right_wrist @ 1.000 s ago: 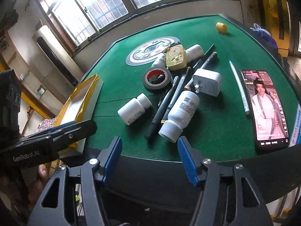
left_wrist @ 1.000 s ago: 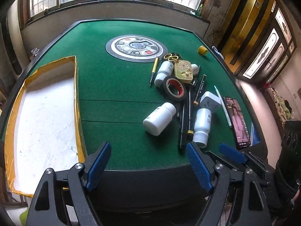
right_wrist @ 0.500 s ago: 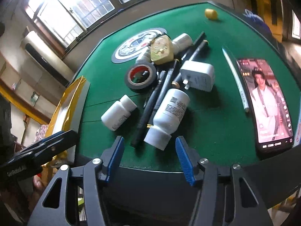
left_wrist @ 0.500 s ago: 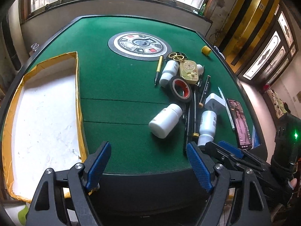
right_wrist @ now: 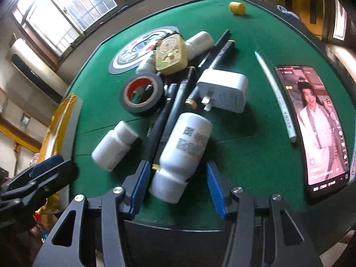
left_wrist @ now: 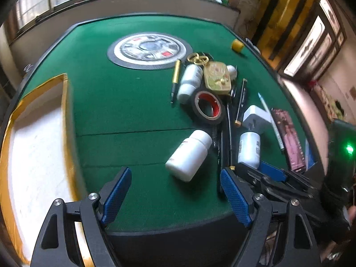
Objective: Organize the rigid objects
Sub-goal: 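Grasp a white pill bottle with the left tool while the right tool grasps another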
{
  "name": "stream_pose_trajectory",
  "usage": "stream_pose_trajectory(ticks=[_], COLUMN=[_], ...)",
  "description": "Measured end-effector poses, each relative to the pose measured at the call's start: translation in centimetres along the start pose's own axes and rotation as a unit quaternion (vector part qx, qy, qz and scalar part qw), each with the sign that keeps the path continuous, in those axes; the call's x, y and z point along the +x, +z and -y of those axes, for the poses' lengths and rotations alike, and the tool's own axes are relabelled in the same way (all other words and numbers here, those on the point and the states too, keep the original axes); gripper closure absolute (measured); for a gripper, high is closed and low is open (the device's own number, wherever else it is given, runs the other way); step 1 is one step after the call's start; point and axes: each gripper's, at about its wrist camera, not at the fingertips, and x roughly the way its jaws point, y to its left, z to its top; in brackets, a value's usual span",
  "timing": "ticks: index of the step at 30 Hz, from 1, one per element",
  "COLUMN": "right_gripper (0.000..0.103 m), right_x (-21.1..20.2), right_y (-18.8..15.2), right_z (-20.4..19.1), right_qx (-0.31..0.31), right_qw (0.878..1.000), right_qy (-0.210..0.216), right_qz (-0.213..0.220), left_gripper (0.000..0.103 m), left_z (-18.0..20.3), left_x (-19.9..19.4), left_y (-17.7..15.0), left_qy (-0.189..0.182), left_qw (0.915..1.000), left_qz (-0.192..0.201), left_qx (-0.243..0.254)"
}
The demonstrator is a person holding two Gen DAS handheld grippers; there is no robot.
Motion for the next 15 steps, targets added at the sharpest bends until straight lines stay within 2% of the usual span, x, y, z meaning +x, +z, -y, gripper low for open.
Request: stream_pose_trajectory(ticks=[2,5,7,9,10,11,15], right_gripper=[0.066,0.070,0.070,0.070,0.070,0.070,0.070], right_x=[0.3,0.7,1.0,1.1,1.2,1.2,1.8], right_y=[0.1,0.1,0.1,0.1,0.2,0.1,0.2], right_z=[0.1,0.2,0.2,0.5,0.6,0.5,0.6], right_qx=[-0.005,-0.008,-0.015,-0.018,-0.018,-0.019,-0.020], right_qw=[1.000,1.000,1.000,1.000,1.000,1.000,1.000], right_qy=[0.001,0.004,-0.005,-0.007,-0.005,-0.004,0.000], right_qz=[-0.001,-0.004,-0.002,-0.001,0.000,0.001,0.002], left_gripper=[0.018,0.019,0.020,0.037,0.041,0.049,0.056], left_z=[0.6,1.4,1.6,1.4,1.2,0.9,1.0], left_x=[1.1,2.5,3.8,4.8,5.3,5.7,5.5], left_y=[0.8,1.9,2.4,2.3,2.1,1.9,1.0], left_qy=[-0.002,0.008,0.014,0.018,0.014,0.007,0.021], left_qw=[0.9998,0.9991,0.9982,0.9975,0.9972,0.9967,0.9965], left_qz=[-0.006,-0.009,-0.025,-0.042,-0.052,-0.063,-0.052], left_qx=[0.017,0.041,0.053,0.054,0.052,0.051,0.062])
